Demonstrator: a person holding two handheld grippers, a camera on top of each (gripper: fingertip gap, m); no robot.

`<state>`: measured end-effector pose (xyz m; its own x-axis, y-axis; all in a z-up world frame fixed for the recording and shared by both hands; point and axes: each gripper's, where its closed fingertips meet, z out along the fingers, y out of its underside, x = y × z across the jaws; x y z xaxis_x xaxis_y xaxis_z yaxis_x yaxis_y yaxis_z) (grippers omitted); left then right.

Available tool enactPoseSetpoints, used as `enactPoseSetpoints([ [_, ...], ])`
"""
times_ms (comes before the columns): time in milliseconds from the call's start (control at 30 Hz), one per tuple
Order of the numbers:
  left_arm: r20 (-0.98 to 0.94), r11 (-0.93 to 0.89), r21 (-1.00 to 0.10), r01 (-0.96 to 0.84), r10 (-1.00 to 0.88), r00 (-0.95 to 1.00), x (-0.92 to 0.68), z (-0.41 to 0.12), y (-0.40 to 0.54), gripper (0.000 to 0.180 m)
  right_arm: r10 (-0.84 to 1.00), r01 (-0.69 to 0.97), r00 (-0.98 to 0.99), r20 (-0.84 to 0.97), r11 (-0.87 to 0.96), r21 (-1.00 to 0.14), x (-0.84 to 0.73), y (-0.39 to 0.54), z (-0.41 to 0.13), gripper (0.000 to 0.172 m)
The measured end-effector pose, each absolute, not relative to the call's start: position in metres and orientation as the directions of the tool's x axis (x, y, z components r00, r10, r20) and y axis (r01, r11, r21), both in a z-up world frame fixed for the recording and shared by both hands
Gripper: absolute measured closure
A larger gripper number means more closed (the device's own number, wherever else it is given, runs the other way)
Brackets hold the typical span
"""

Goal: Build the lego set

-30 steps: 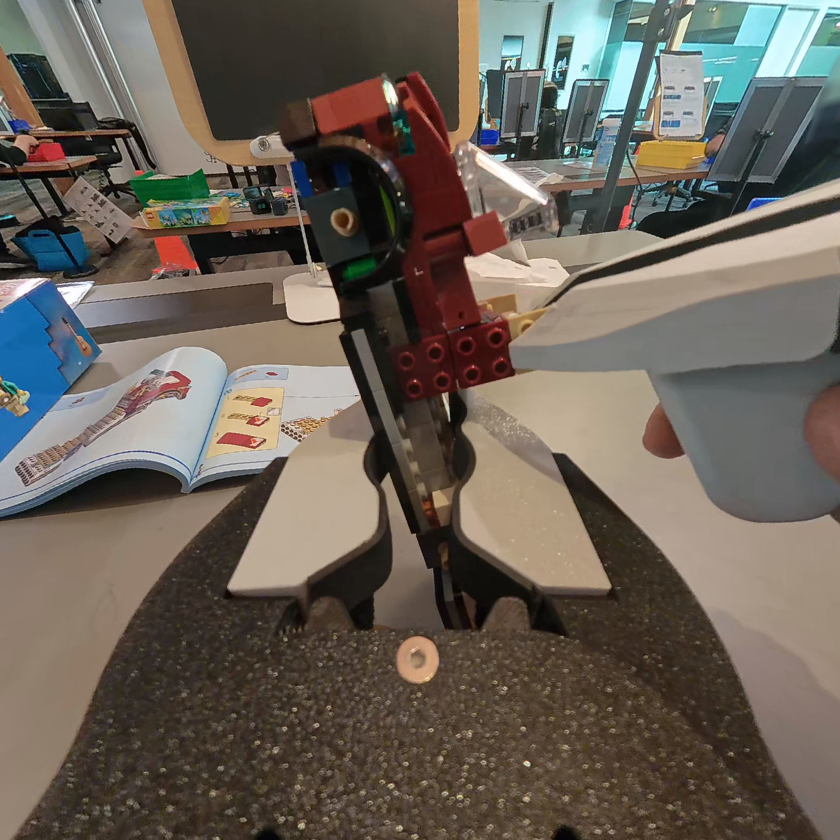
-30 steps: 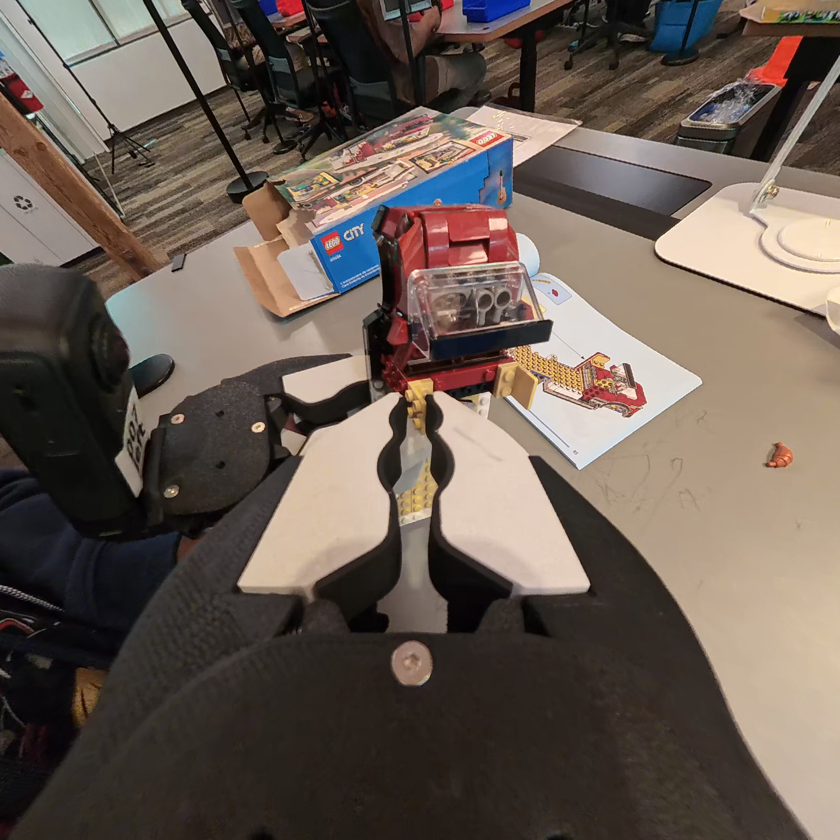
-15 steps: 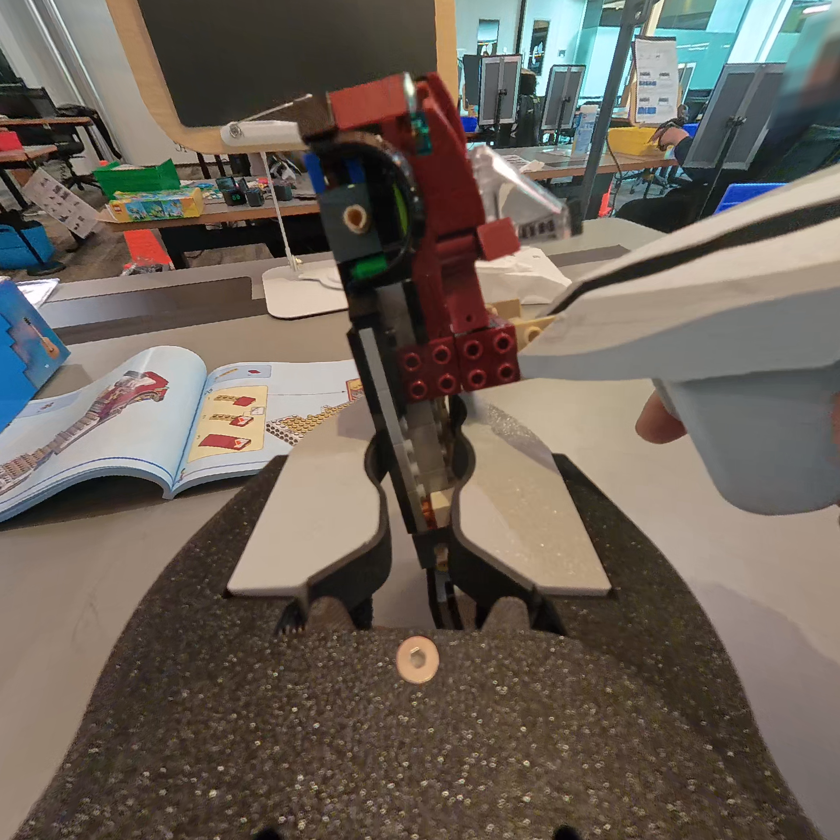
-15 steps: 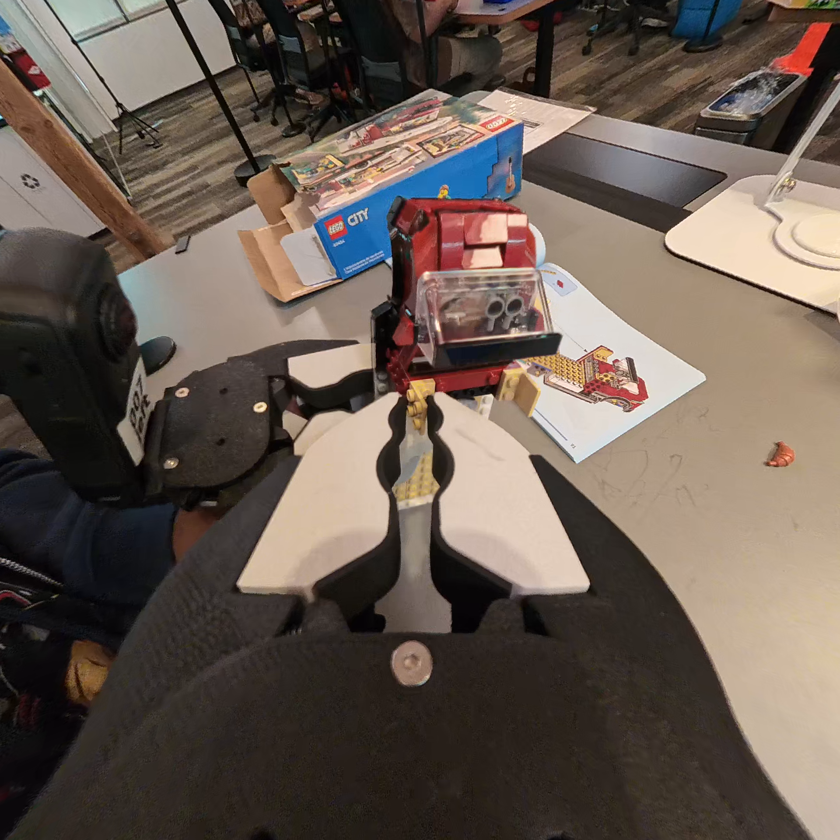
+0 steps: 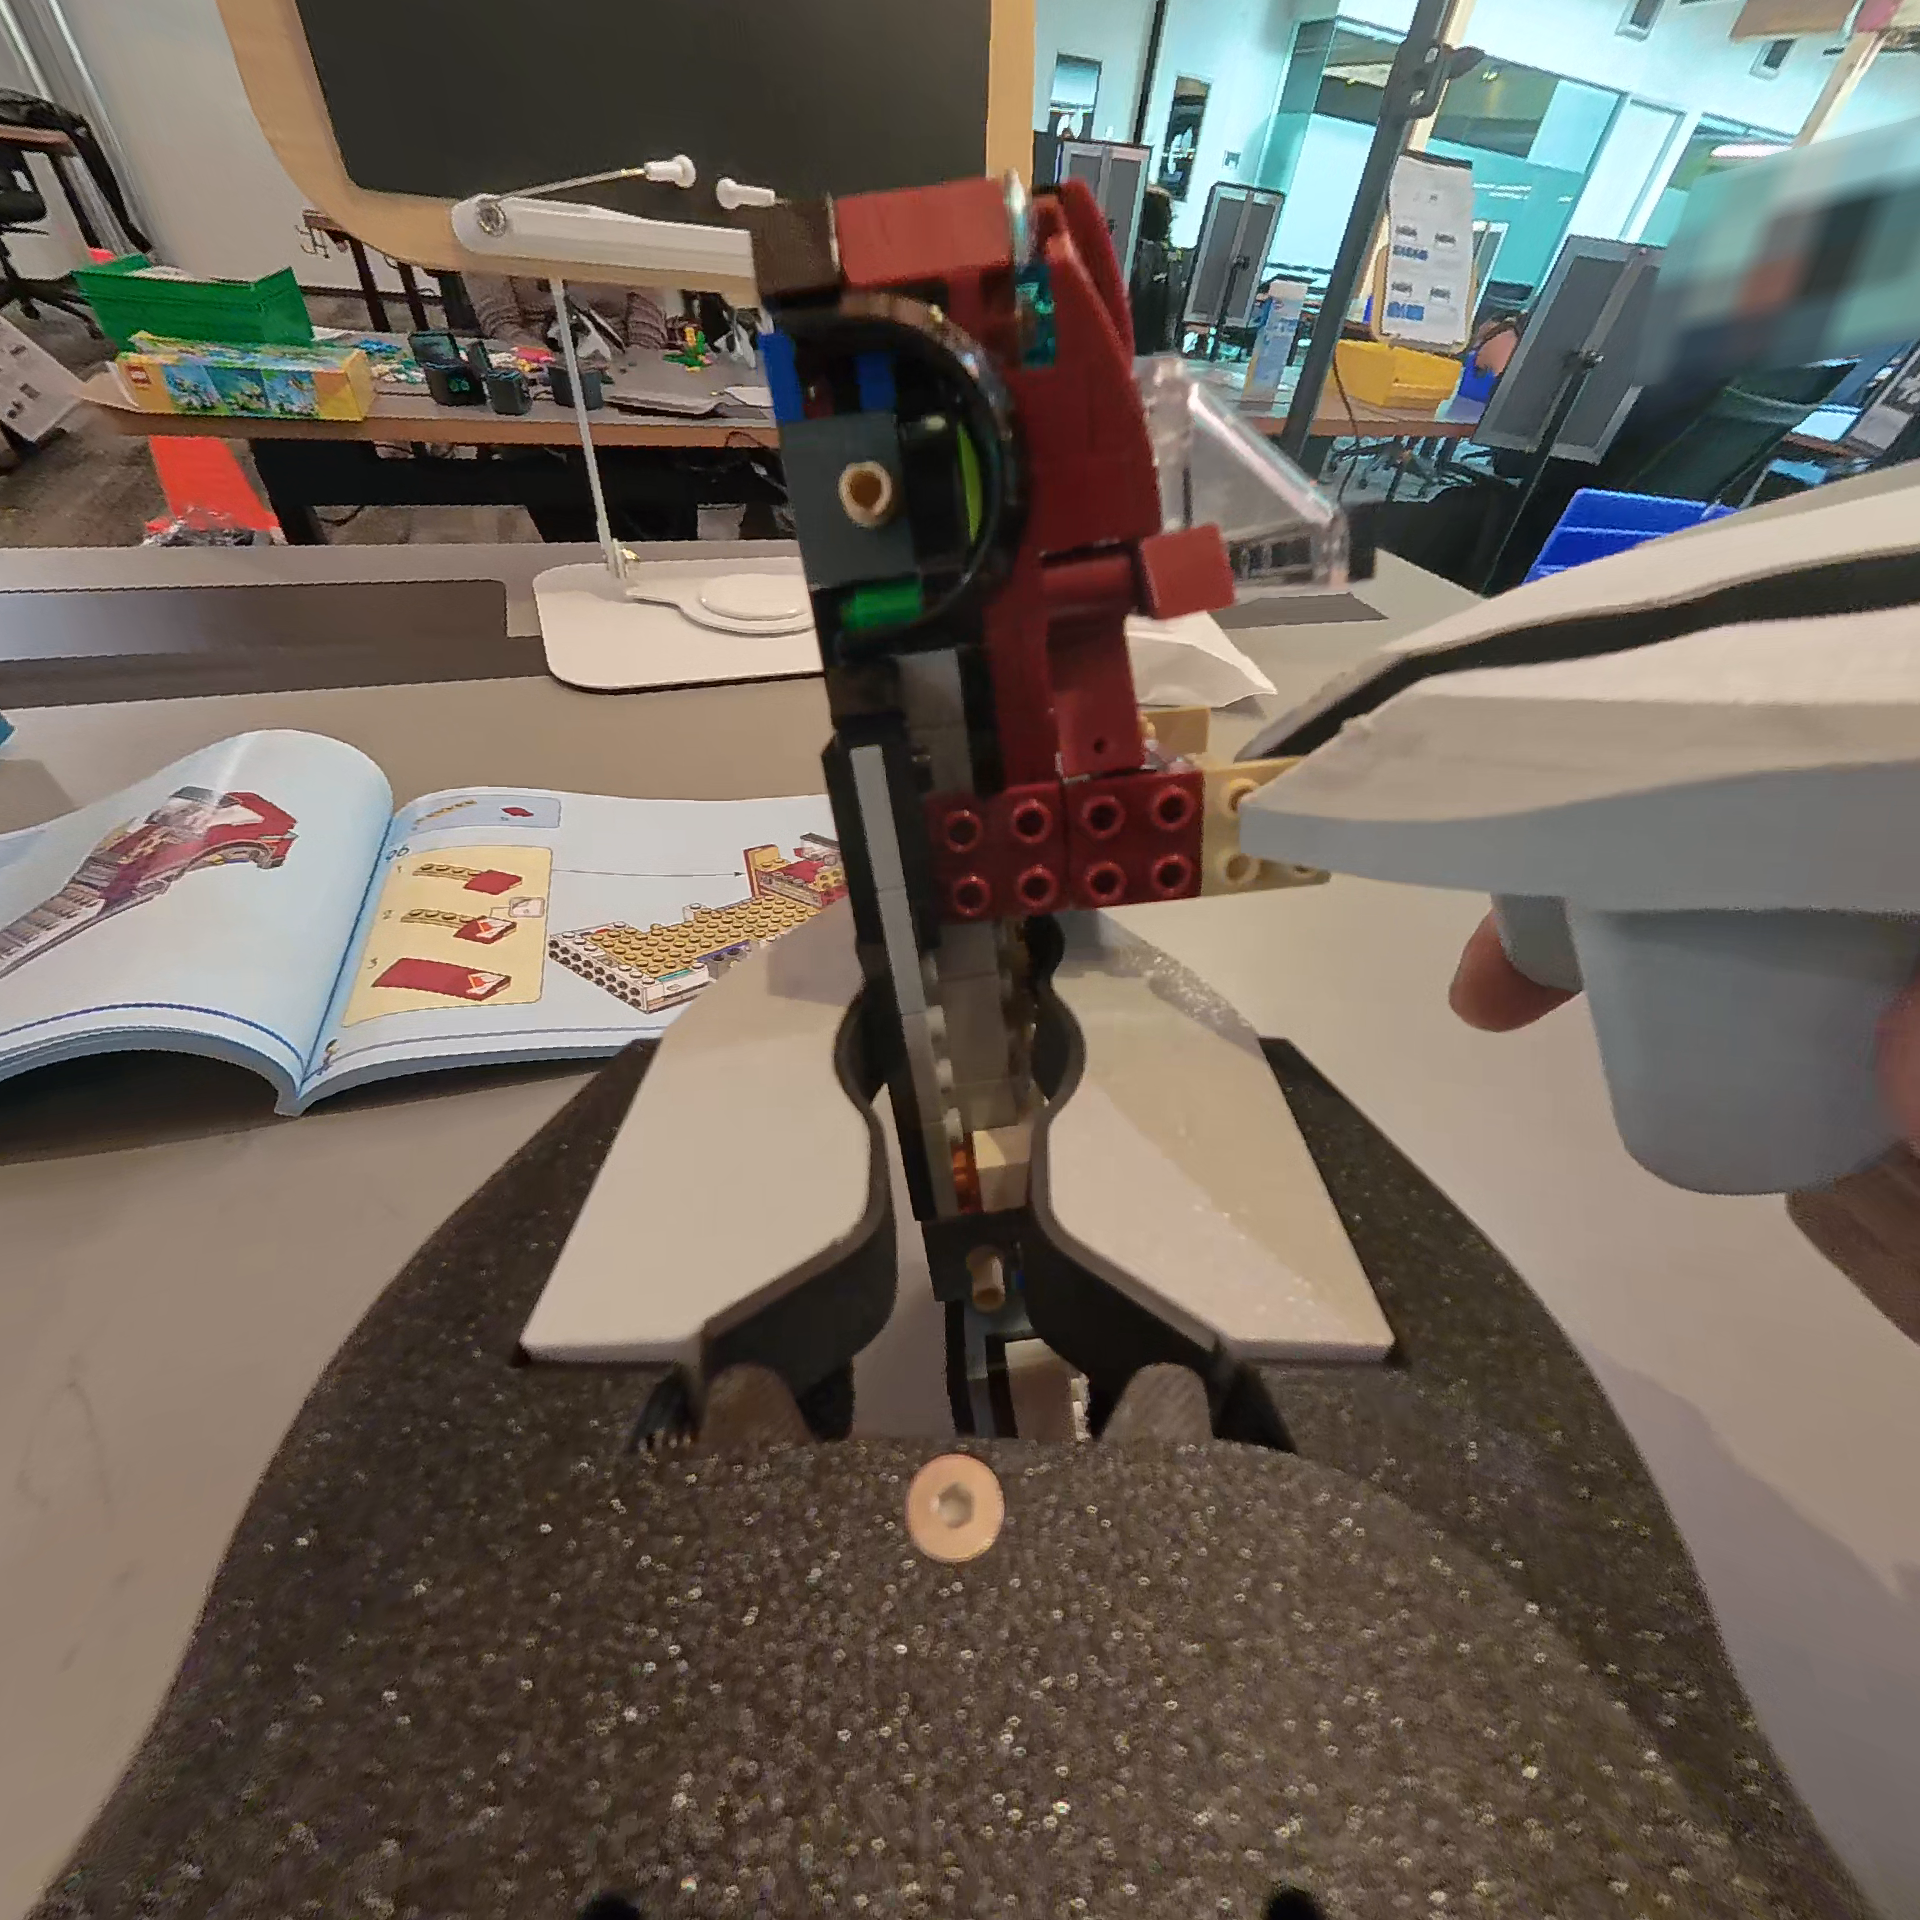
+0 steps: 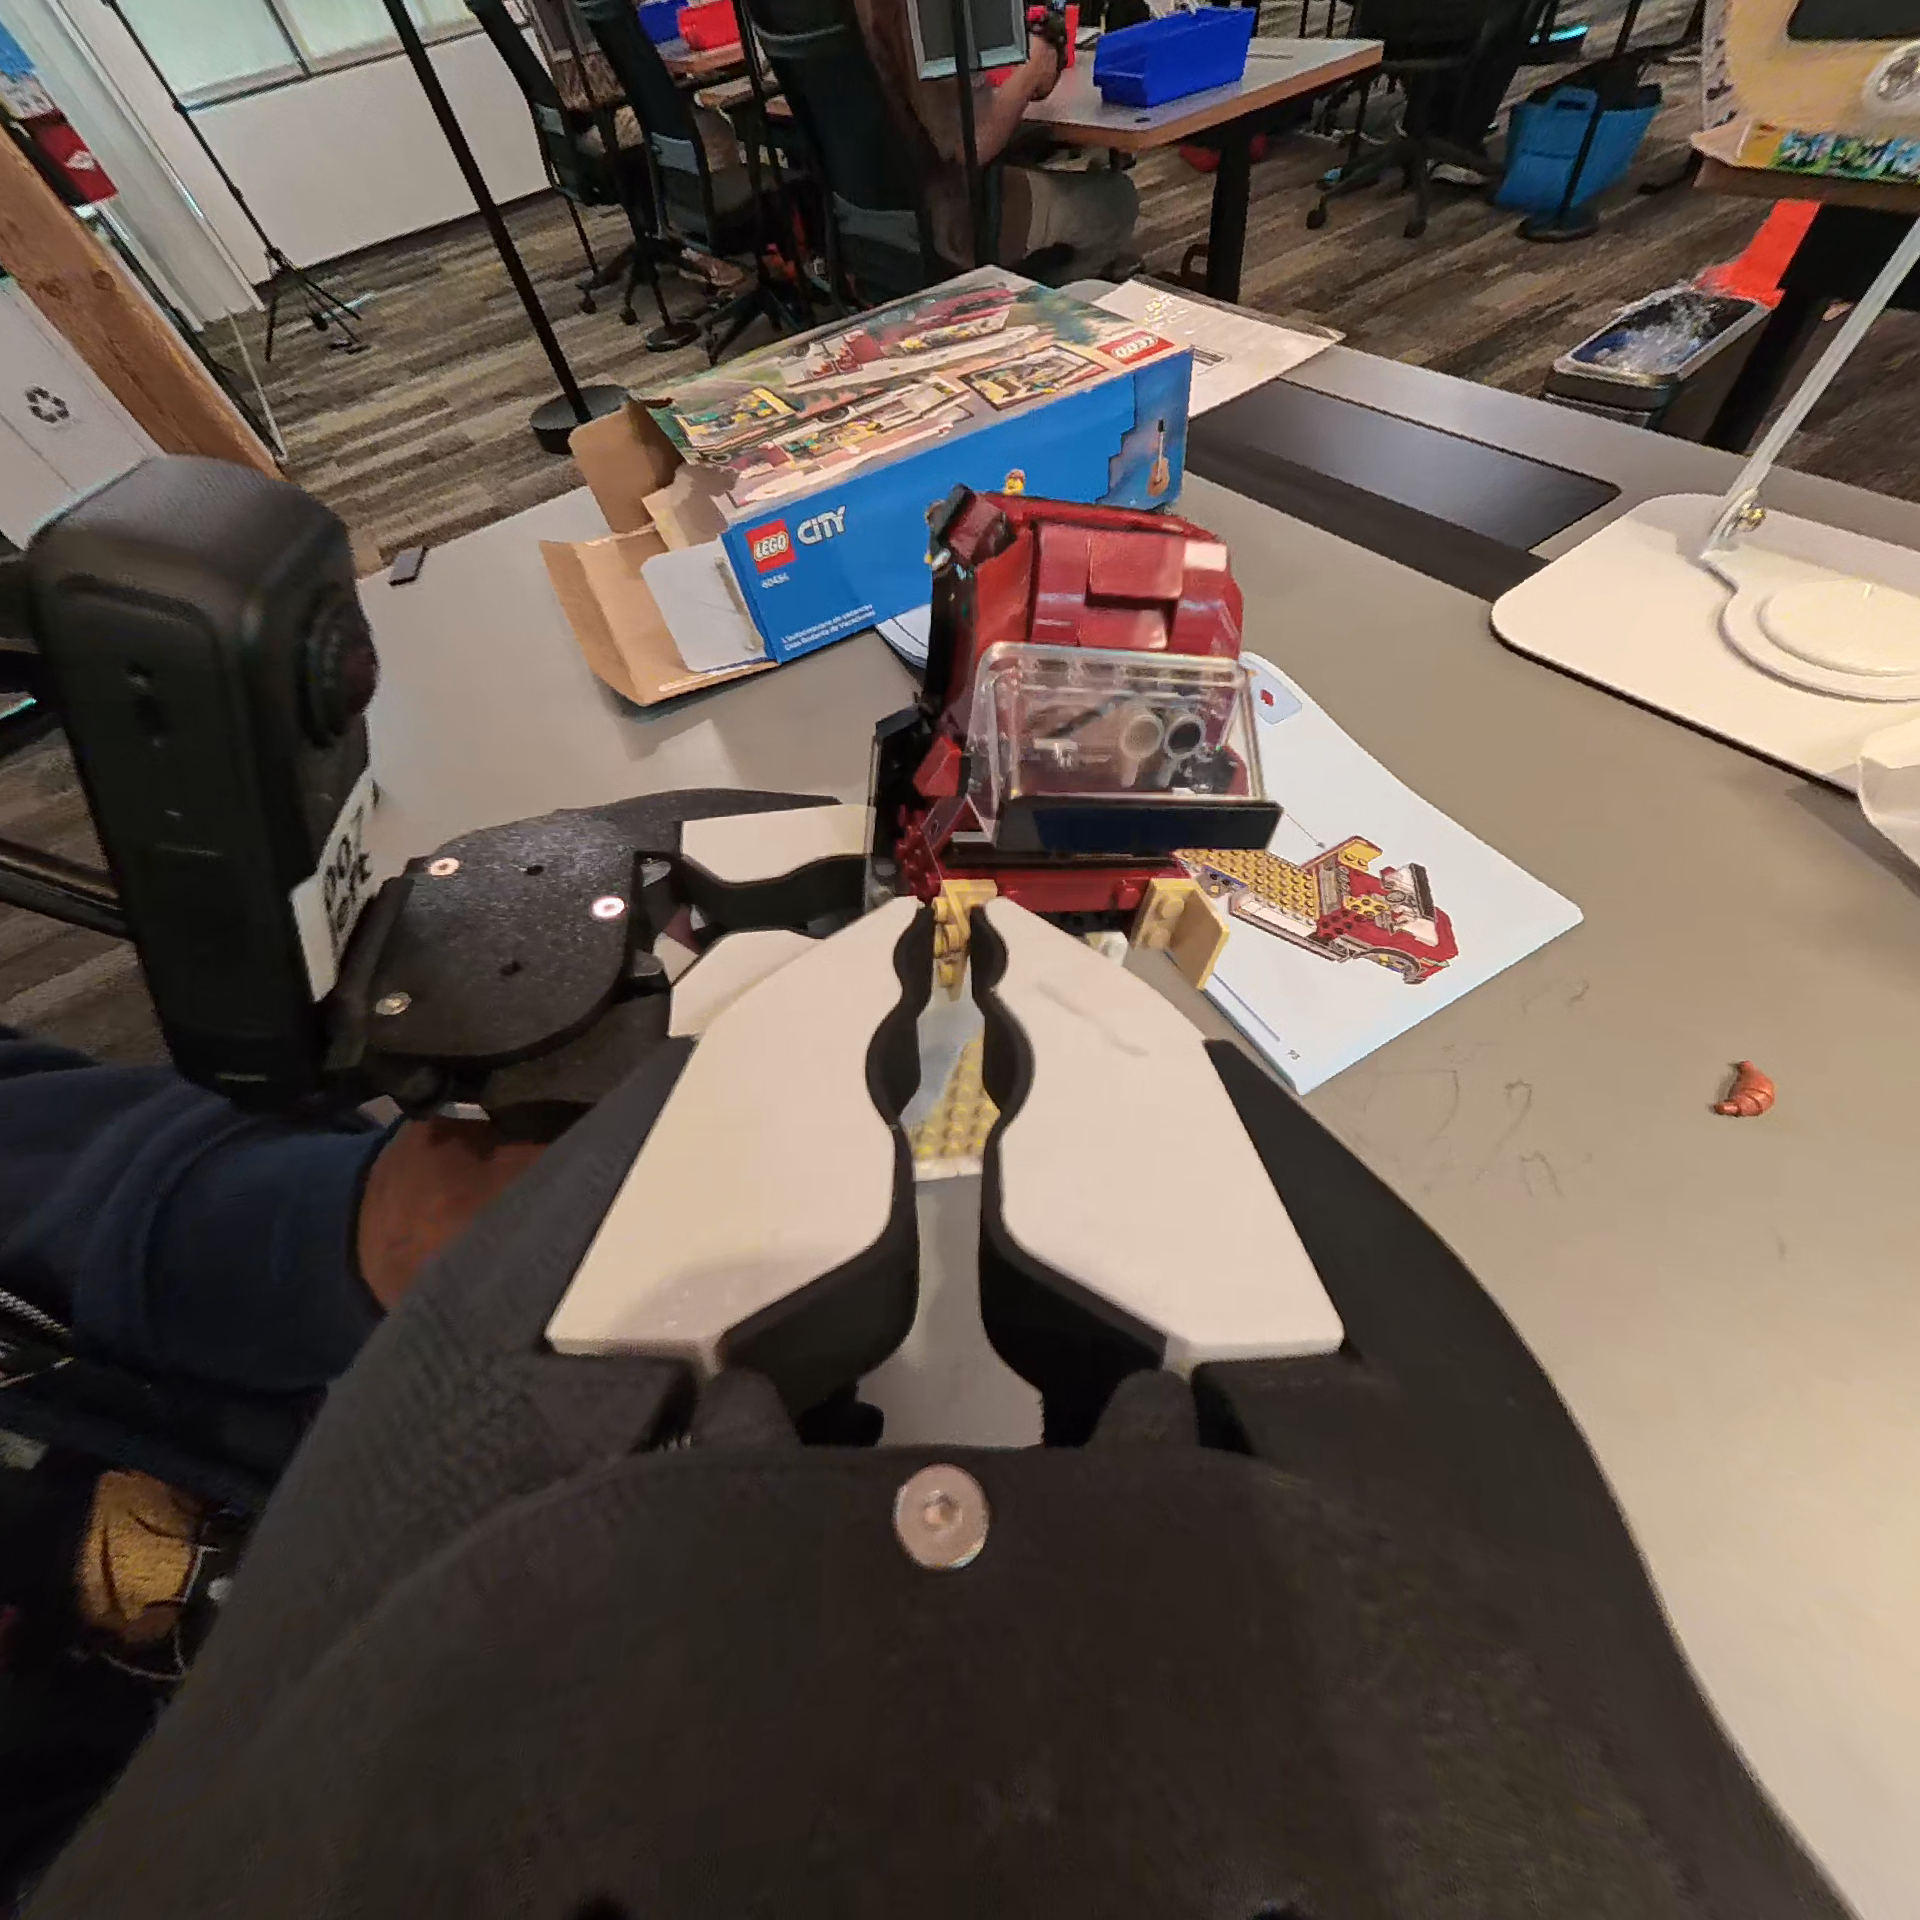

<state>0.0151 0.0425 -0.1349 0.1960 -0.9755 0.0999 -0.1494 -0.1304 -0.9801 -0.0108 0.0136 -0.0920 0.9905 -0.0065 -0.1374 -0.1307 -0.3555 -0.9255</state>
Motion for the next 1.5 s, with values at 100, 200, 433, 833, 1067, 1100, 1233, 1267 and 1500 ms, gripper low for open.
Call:
enactPoseSetpoints([
  [100, 0.107, -0.130, -0.983, -0.132, -0.980, 0.167, 0.014, -0.132, 0.039, 0.157, 0.016, -0.142, 0.988, -0.156, -0.336, -0.931, -0.013, 0.013, -0.089, 0.166],
  [200, 0.085, -0.103, -0.986, -0.129, -0.986, 0.143, 0.014, -0.131, 0.036, 0.156, 0.025, -0.144, 0.987, -0.160, -0.317, -0.937, -0.013, 0.011, -0.087, 0.166],
  [433, 0.061, -0.078, -0.988, -0.132, -0.990, 0.125, 0.015, -0.130, 0.033, 0.156, 0.032, -0.169, 0.982, -0.186, -0.285, -0.943, -0.013, 0.009, -0.087, 0.167],
  [833, 0.072, -0.082, -0.988, -0.129, -0.994, 0.084, 0.015, -0.129, 0.027, 0.156, 0.072, -0.197, 0.971, -0.226, -0.282, -0.939, -0.015, 0.005, -0.085, 0.168],
  [1067, 0.065, -0.072, -0.991, -0.112, -0.996, 0.061, 0.014, -0.125, 0.024, 0.156, 0.107, -0.191, 0.968, -0.229, -0.284, -0.940, -0.017, 0.003, -0.082, 0.168],
  [1100, 0.065, -0.071, -0.991, -0.112, -0.996, 0.058, 0.014, -0.125, 0.024, 0.156, 0.114, -0.189, 0.967, -0.229, -0.285, -0.940, -0.017, 0.002, -0.082, 0.168],
  [1233, 0.069, -0.073, -0.992, -0.106, -0.997, 0.041, 0.014, -0.124, 0.022, 0.156, 0.141, -0.180, 0.963, -0.228, -0.290, -0.940, -0.018, 0.001, -0.081, 0.168],
  [1267, 0.070, -0.074, -0.992, -0.105, -0.997, 0.041, 0.014, -0.124, 0.022, 0.156, 0.144, -0.178, 0.963, -0.226, -0.289, -0.941, -0.018, 0.001, -0.081, 0.168],
  [1500, 0.094, -0.095, -0.991, -0.090, -0.995, 0.022, 0.014, -0.122, 0.020, 0.156, 0.169, -0.183, 0.957, -0.237, -0.282, -0.942, -0.020, 0.001, -0.080, 0.168],
])
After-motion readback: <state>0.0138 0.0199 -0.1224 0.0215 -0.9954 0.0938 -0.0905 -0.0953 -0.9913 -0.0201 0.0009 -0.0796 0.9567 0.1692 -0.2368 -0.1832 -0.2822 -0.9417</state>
